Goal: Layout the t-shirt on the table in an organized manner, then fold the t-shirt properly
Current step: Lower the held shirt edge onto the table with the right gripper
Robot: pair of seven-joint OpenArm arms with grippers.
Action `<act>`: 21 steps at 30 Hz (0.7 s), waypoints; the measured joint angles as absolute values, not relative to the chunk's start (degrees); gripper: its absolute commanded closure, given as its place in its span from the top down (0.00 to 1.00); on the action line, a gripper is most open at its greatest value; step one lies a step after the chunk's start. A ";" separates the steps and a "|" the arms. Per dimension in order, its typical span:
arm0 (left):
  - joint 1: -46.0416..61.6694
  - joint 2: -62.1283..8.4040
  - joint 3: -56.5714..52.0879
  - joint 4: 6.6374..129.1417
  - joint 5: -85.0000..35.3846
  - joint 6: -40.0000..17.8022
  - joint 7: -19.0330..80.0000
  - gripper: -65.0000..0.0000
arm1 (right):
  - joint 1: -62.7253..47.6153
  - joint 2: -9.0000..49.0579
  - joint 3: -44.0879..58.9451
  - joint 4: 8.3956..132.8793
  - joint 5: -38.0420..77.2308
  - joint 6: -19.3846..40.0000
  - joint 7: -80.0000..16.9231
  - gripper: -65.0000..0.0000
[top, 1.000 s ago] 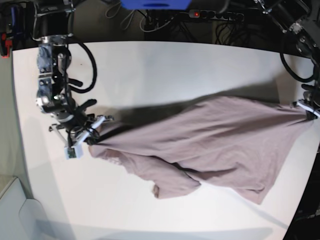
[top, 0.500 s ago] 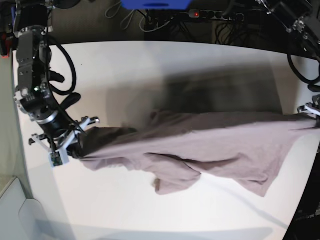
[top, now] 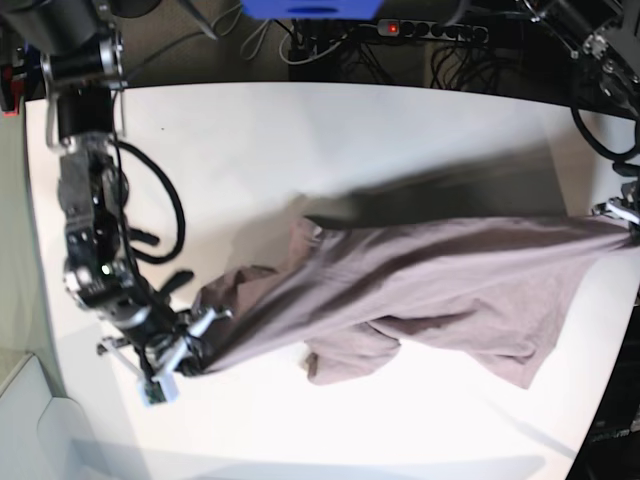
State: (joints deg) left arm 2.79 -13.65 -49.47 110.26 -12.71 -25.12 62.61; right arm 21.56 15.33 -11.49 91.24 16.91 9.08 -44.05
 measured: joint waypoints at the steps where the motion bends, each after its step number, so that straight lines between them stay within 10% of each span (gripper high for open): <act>1: 2.81 -13.65 -49.50 110.26 -12.71 -25.12 62.61 0.00 | 23.18 14.41 -12.51 88.92 16.99 9.10 -44.23 0.00; 21: 6.24 -13.63 -49.39 110.30 -12.97 -25.12 62.26 0.00 | 35.40 1.37 -19.94 63.92 16.97 9.08 -34.81 0.00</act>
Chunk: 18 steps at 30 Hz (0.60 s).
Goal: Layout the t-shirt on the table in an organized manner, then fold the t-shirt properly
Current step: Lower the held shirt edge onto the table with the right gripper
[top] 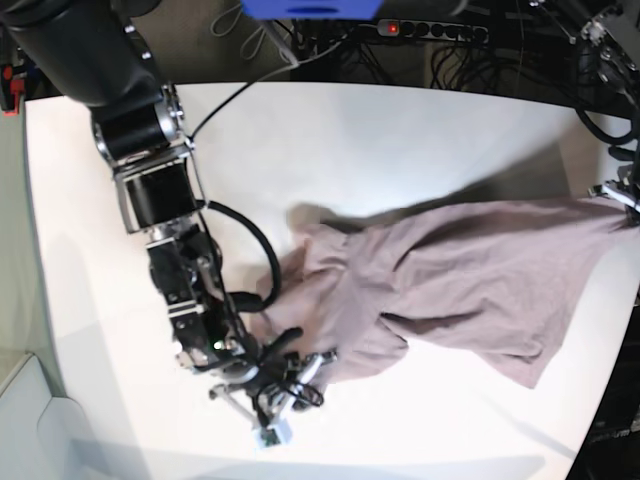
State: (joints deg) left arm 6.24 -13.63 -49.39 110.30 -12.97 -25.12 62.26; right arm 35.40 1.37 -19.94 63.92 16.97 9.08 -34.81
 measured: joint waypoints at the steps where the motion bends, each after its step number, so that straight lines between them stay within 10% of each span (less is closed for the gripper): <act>1: 6.15 -13.43 -49.41 110.30 -12.97 -25.10 61.95 0.00 | 35.33 1.32 -19.94 62.22 16.75 9.04 -35.00 0.00; 18: 6.33 -12.19 -49.21 110.28 -12.88 -25.10 61.93 0.00 | 37.93 0.69 -26.76 60.62 16.75 9.04 -42.48 0.10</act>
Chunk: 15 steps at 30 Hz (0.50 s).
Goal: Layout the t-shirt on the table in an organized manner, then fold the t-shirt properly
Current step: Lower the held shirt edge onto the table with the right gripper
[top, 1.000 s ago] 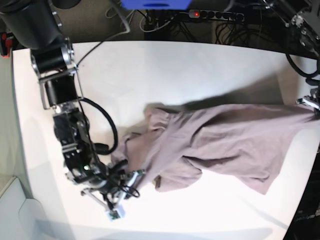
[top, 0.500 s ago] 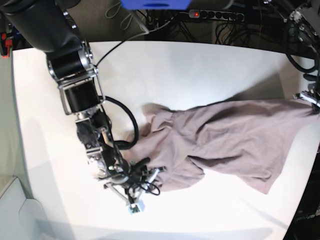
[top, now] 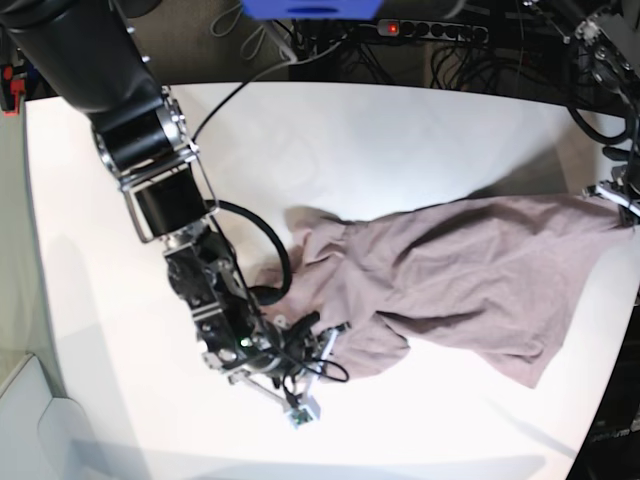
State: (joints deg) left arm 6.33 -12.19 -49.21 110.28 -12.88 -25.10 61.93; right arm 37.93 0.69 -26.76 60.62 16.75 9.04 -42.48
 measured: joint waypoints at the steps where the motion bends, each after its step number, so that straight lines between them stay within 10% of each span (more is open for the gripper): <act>1: 6.33 -12.19 -49.19 110.28 -12.88 -25.10 61.93 0.00 | 38.09 0.49 -26.85 60.58 16.73 9.04 -42.39 0.14; 9: 6.17 -12.21 -49.19 110.24 -12.86 -25.10 61.93 0.00 | 38.00 2.59 -25.71 61.58 16.86 9.02 -42.22 0.45; 15: 6.04 -12.19 -49.32 109.91 -12.86 -25.10 61.80 0.00 | 25.32 8.10 -16.80 79.92 16.71 8.99 -41.52 0.49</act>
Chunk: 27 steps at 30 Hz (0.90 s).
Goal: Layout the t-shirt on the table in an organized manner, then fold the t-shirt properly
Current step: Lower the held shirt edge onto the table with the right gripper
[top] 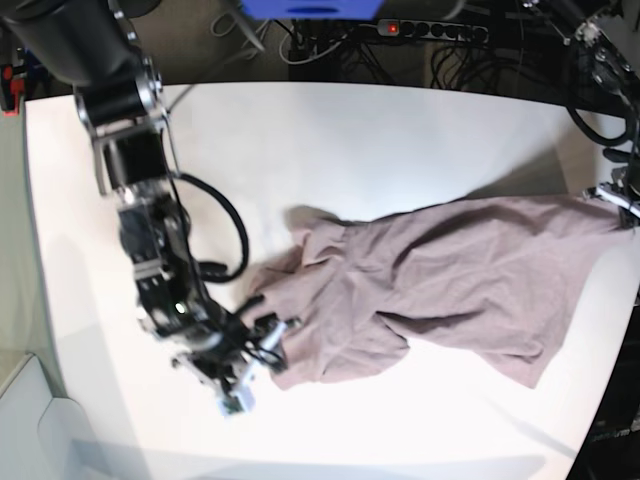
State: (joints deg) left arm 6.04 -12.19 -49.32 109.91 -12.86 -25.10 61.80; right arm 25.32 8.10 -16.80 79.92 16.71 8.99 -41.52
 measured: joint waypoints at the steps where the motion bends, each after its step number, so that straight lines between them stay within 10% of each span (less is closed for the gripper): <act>1: 6.09 -12.16 -49.41 109.89 -13.02 -25.10 61.89 0.00 | 23.27 8.75 -15.84 82.00 16.56 8.99 -42.13 0.50; 27: 5.89 -9.78 -49.41 110.04 -12.86 -25.12 61.91 0.00 | 10.72 6.76 -13.78 70.50 16.80 9.02 -26.92 0.50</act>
